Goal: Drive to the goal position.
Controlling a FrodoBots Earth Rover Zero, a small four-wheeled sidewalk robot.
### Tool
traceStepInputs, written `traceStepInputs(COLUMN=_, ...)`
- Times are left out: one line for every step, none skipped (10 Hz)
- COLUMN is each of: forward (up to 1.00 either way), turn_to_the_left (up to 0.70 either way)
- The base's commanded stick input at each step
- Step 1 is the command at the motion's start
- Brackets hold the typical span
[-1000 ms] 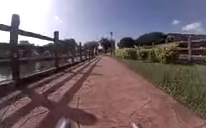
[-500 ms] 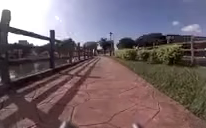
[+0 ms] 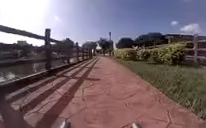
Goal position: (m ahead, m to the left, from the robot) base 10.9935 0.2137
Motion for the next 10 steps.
traceStepInputs(forward=0.5, turn_to_the_left=0.0)
traceStepInputs(forward=0.5, turn_to_the_left=0.0)
traceStepInputs(forward=0.5, turn_to_the_left=0.0)
traceStepInputs(forward=0.5, turn_to_the_left=0.0)
traceStepInputs(forward=0.5, turn_to_the_left=0.0)
traceStepInputs(forward=0.5, turn_to_the_left=0.0)
traceStepInputs(forward=0.5, turn_to_the_left=0.0)
traceStepInputs(forward=0.5, turn_to_the_left=0.0)
traceStepInputs(forward=0.5, turn_to_the_left=0.0)
traceStepInputs(forward=0.5, turn_to_the_left=0.0)
